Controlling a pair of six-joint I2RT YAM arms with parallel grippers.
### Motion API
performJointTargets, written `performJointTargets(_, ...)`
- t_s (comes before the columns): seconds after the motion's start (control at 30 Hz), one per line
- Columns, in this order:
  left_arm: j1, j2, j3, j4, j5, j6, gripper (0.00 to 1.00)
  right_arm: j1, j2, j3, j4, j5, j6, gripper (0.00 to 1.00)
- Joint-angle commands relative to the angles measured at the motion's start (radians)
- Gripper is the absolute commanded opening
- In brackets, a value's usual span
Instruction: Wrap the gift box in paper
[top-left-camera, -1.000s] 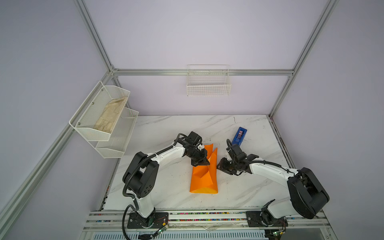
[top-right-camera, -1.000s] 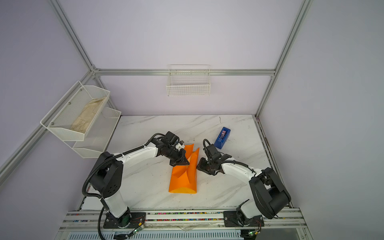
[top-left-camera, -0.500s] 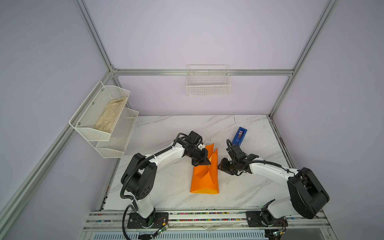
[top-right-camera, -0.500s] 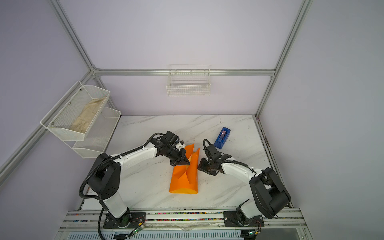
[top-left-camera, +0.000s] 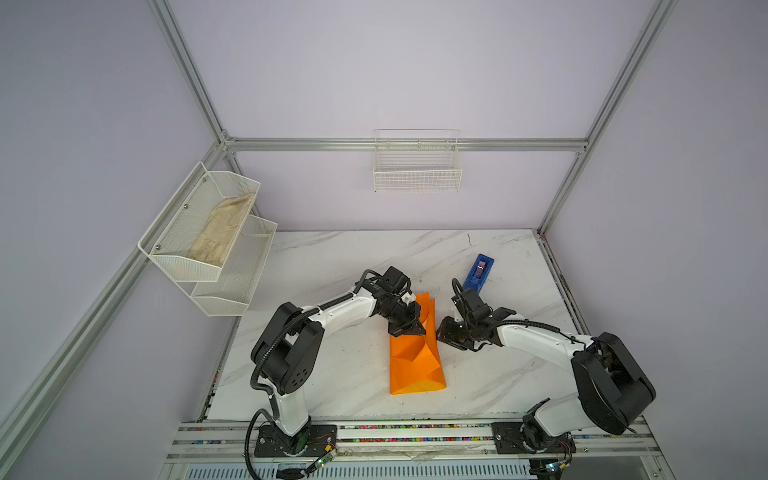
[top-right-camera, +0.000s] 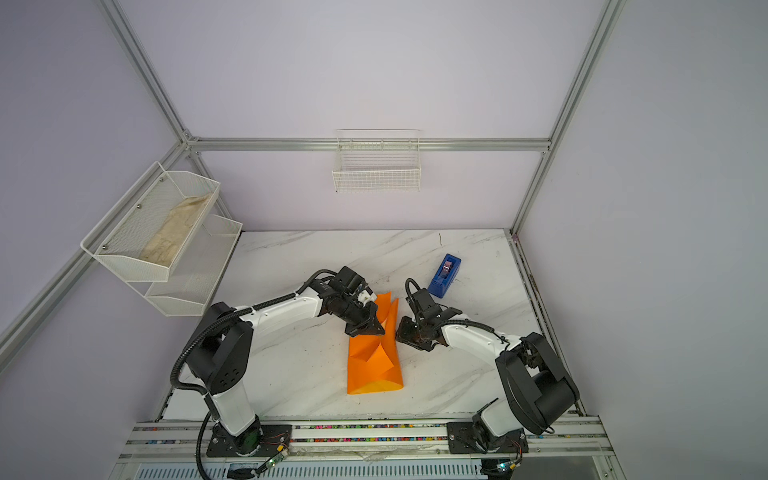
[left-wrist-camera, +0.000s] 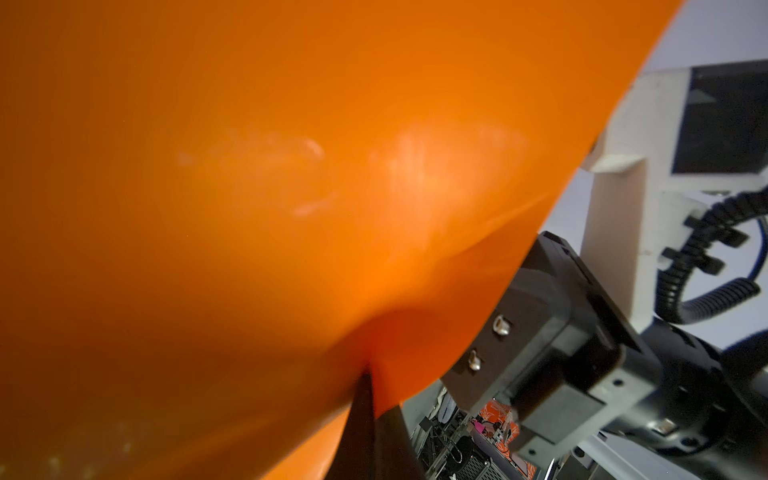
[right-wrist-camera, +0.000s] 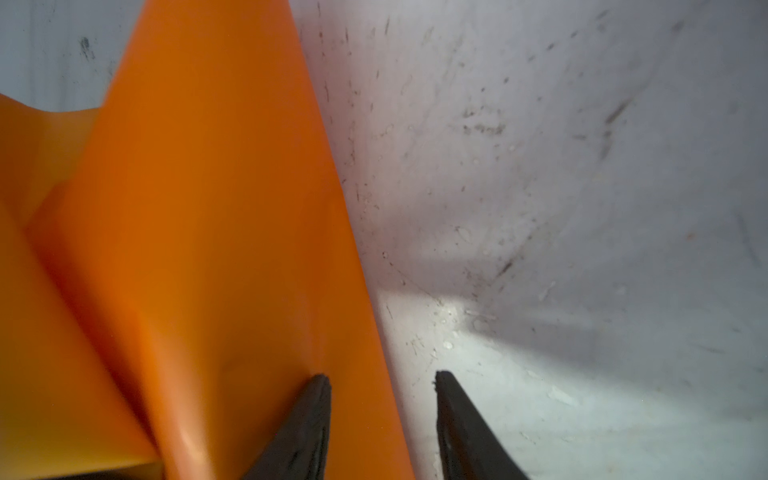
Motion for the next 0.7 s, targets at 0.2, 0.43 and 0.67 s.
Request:
performJointTargets(0.2,-0.007,0.000,-0.055,0.103,0.032,-0.029,0.30,0.007,-0.017,0.016,-0.011,-0.004,0.010,0.45)
performJointTargets(0.43,-0.003,-0.018,-0.112,0.136,0.026,-0.043,0.35,-0.011,-0.069,0.055,-0.096,0.070,0.001,0.45)
performJointTargets(0.67,0.000,-0.017,-0.131,0.147,0.025,-0.041,0.31,-0.025,-0.135,0.104,-0.058,-0.013,-0.050,0.41)
